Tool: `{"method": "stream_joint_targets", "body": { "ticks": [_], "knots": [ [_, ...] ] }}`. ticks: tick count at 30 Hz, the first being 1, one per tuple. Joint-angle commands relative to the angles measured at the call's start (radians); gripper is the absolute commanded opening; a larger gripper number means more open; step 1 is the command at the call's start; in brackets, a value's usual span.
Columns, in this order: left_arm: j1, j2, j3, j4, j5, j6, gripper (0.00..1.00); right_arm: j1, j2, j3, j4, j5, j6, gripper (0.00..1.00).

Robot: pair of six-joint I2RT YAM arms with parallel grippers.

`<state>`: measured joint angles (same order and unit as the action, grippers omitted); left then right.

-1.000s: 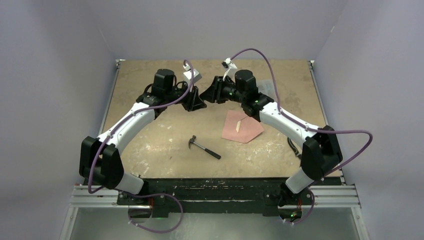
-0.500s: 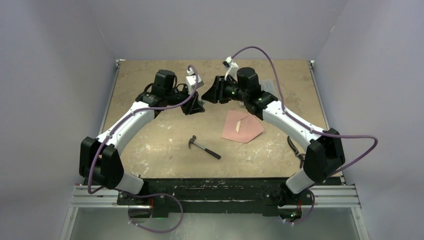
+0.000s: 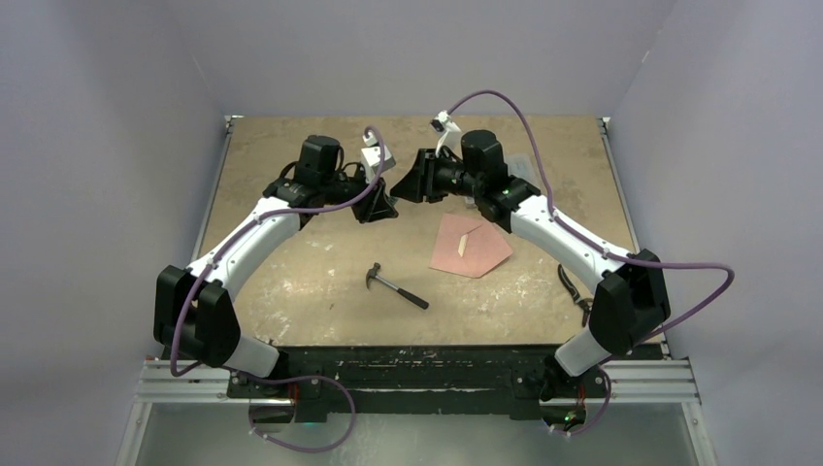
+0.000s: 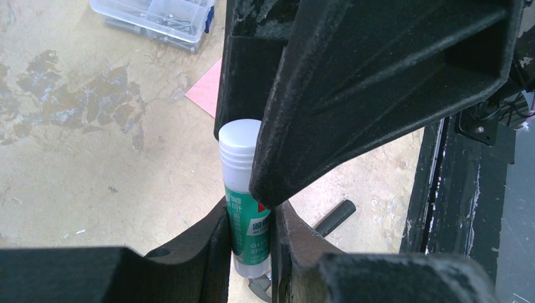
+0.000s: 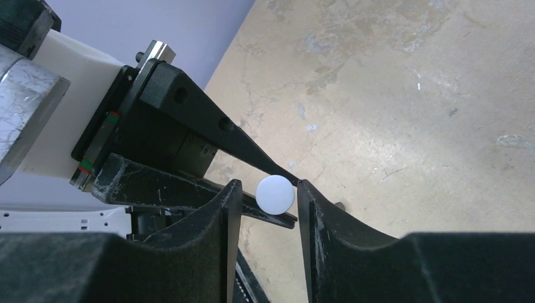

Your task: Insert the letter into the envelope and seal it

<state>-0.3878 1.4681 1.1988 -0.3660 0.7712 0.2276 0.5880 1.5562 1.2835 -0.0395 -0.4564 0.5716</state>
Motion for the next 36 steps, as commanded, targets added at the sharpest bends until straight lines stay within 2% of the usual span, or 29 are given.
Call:
{"method": "stream_joint_targets", "body": {
  "ticks": [1, 4, 8, 9, 10, 12, 18, 28, 36],
  "knots": [
    [0.001, -0.026, 0.008, 0.032, 0.009, 0.007, 0.00, -0.001, -0.016, 0.022, 0.035, -0.041, 0.004, 0.40],
    [0.001, -0.029, 0.008, 0.038, 0.013, -0.001, 0.00, -0.001, -0.010, 0.022, 0.034, -0.041, 0.004, 0.40],
    [0.001, -0.033, 0.008, 0.038, 0.012, -0.002, 0.00, -0.002, -0.004, 0.024, 0.035, -0.041, 0.005, 0.33],
    [0.001, -0.034, 0.007, 0.038, 0.013, -0.003, 0.00, -0.002, -0.003, 0.025, 0.035, -0.040, 0.005, 0.30],
    [0.001, -0.038, 0.003, 0.037, 0.011, -0.006, 0.00, -0.002, -0.005, 0.022, 0.035, -0.022, 0.005, 0.14],
    [0.001, -0.043, -0.001, 0.032, 0.011, -0.013, 0.00, -0.010, -0.010, 0.018, 0.034, -0.018, 0.008, 0.01],
    [0.001, -0.072, -0.048, 0.000, -0.012, -0.071, 0.00, -0.093, -0.078, -0.015, 0.112, -0.006, 0.017, 0.00],
    [-0.024, -0.045, -0.187, -0.010, -0.023, -0.114, 0.00, -0.363, -0.128, 0.037, 0.165, -0.218, 0.021, 0.00],
    [-0.034, -0.038, -0.181, -0.034, 0.027, -0.085, 0.00, -0.409, -0.147, 0.017, 0.183, -0.330, -0.114, 0.00]
  ]
}}
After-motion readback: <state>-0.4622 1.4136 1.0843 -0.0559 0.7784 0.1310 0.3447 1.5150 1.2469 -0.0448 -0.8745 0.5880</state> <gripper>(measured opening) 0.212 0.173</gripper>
